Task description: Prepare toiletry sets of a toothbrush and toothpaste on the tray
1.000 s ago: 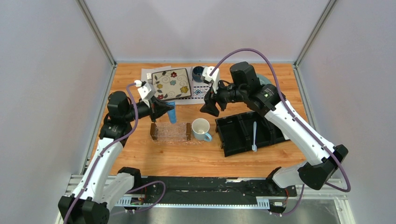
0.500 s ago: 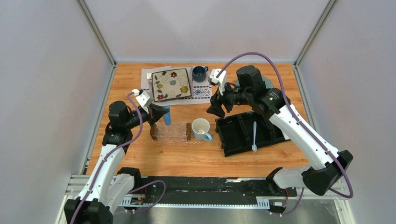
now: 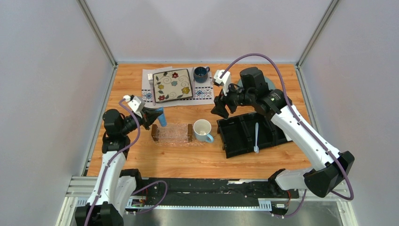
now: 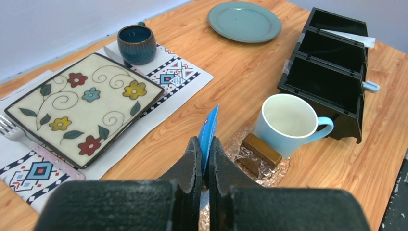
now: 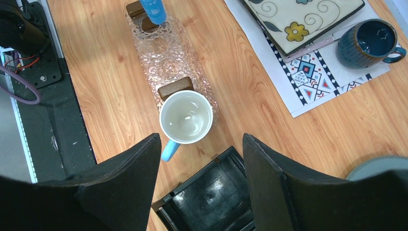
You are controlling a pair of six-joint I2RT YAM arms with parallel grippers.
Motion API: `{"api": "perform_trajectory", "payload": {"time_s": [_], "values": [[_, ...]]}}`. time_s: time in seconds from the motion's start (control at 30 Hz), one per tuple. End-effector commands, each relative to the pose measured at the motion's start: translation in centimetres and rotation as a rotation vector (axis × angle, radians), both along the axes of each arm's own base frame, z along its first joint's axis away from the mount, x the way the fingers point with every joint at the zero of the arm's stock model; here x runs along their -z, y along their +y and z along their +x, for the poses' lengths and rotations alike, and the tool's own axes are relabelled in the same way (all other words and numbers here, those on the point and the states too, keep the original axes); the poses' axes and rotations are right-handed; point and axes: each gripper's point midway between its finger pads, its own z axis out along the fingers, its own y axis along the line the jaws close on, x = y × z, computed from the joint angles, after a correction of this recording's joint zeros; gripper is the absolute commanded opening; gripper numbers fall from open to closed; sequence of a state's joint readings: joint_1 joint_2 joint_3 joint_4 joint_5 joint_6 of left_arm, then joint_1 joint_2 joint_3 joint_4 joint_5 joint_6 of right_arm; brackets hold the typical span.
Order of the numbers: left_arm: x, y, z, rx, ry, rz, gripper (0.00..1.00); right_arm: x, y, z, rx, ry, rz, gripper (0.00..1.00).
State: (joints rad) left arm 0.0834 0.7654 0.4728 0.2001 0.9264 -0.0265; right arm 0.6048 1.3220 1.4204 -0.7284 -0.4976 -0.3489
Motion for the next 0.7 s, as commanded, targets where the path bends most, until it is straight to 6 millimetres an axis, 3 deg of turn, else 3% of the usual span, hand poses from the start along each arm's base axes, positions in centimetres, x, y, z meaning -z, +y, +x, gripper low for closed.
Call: {"api": "perform_trajectory", "payload": {"time_s": [0.0, 0.67], "values": [[-1.6, 0.0, -1.0, 0.046, -0.077, -0.006, 0.0, -1.7, -0.1, 0.7, 0.006, -0.081, 0.031, 0.67], [0.3, 0.9, -2.2, 0.062, -0.036, 0.025, 0.0, -1.2, -0.3, 0.9, 0.013, -0.082, 0.016, 0.67]]}}
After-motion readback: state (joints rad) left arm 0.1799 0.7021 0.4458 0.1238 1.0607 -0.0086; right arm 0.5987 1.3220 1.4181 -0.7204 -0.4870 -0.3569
